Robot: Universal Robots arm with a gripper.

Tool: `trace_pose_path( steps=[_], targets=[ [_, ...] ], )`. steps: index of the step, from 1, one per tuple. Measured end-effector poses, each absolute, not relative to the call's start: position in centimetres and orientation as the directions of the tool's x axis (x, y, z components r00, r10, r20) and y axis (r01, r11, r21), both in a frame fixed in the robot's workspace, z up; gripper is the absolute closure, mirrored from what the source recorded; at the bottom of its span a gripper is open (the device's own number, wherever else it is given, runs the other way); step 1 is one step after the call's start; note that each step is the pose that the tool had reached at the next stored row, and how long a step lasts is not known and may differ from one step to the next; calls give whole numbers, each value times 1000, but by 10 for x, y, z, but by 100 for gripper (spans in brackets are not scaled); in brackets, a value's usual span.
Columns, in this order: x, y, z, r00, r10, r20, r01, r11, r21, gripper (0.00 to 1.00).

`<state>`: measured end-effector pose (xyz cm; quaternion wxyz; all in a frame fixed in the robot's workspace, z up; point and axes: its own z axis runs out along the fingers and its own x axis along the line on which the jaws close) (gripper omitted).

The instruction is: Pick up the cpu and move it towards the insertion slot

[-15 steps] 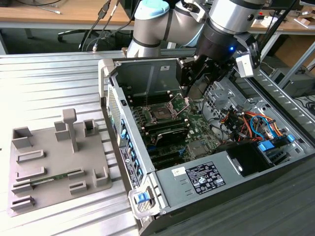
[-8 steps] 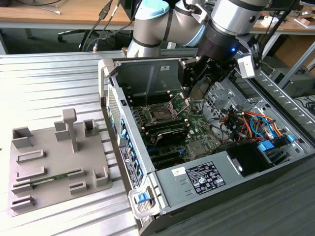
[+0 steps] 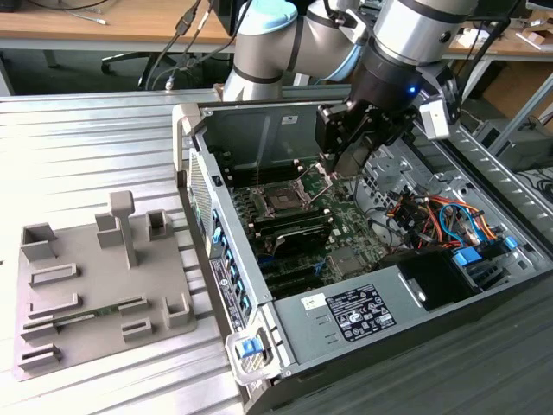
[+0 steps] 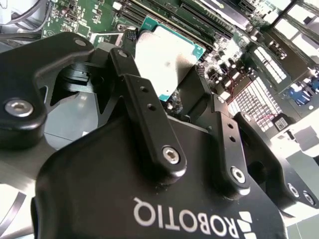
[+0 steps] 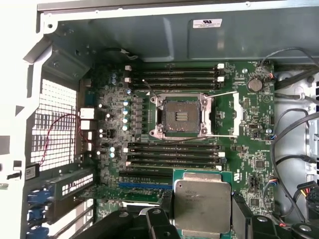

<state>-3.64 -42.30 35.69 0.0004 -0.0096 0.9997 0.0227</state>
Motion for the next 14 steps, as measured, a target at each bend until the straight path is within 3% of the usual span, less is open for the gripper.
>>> trace_pose_path(
  steps=[14],
  targets=[
    [-26, -422, 351, -1000, -19, -1, -19, 999, 45, 45]
  ],
)
